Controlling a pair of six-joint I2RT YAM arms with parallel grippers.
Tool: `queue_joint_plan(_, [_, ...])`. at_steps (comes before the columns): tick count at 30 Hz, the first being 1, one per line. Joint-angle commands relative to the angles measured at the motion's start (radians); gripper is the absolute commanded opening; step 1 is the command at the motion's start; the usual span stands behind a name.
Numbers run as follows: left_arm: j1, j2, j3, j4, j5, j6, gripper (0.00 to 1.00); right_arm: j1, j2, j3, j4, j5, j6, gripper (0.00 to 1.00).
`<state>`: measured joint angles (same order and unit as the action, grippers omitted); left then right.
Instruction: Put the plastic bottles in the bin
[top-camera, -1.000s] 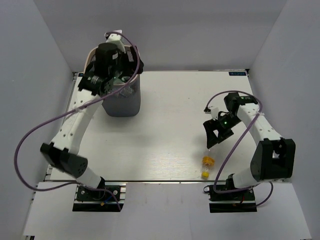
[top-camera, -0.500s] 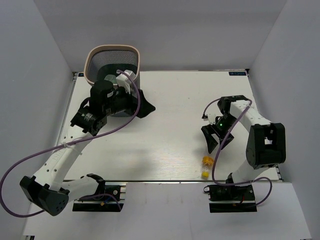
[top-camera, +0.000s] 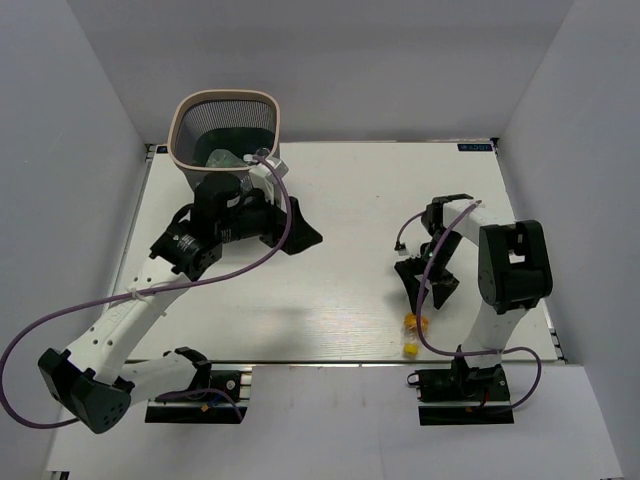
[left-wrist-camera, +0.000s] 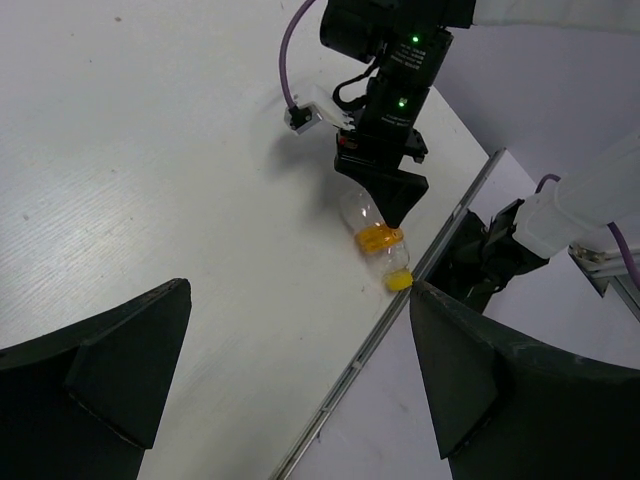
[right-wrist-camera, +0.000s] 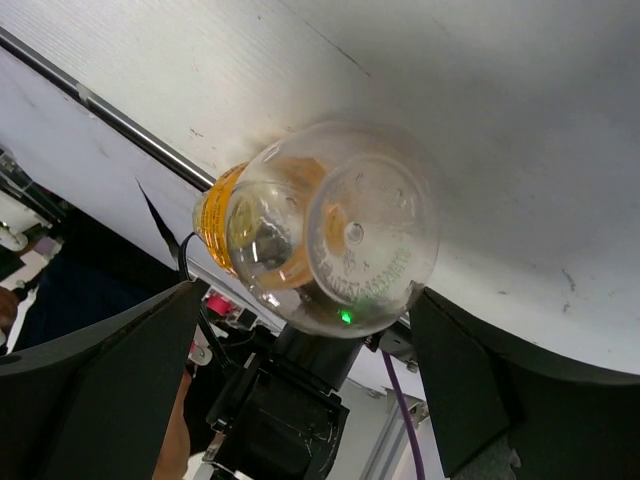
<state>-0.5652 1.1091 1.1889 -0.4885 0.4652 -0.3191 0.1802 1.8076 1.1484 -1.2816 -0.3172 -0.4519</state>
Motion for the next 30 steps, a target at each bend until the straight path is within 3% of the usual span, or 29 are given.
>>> queue_joint_plan(1, [-0.028,-0.011,-0.018,0.021,0.000,-0.018,1.00,0.025,0.032,0.020,-0.007,-0.008,0.010,0.90])
queue_joint_plan(16, [-0.110,0.009,-0.028,0.021,-0.082,-0.028,1.00,0.087,0.101,0.008,0.053,0.052,0.056,0.90])
queue_joint_plan(19, [-0.128,0.009,-0.028,0.021,-0.105,-0.028,1.00,0.097,0.105,0.013,0.064,0.055,0.058,0.84])
queue_joint_plan(22, [-0.140,0.009,-0.037,0.021,-0.114,-0.037,1.00,0.113,0.114,0.011,0.070,0.047,0.056,0.74])
queue_joint_plan(24, [-0.151,0.009,-0.037,0.021,-0.123,-0.037,1.00,0.113,0.114,0.011,0.062,0.037,0.050,0.62])
queue_joint_plan(25, [-0.160,0.009,-0.037,0.021,-0.134,-0.037,1.00,0.114,0.116,0.014,0.061,0.032,0.045,0.54])
queue_joint_plan(26, [-0.160,0.009,-0.037,0.021,-0.134,-0.046,1.00,0.117,0.119,0.019,0.056,0.011,0.042,0.38])
queue_joint_plan(29, [-0.171,0.009,-0.046,0.012,-0.154,-0.046,1.00,0.111,0.119,0.054,0.018,-0.032,0.010,0.11])
queue_joint_plan(30, [-0.180,0.009,-0.046,0.011,-0.154,-0.046,1.00,0.107,0.121,0.079,-0.010,-0.043,-0.001,0.09])
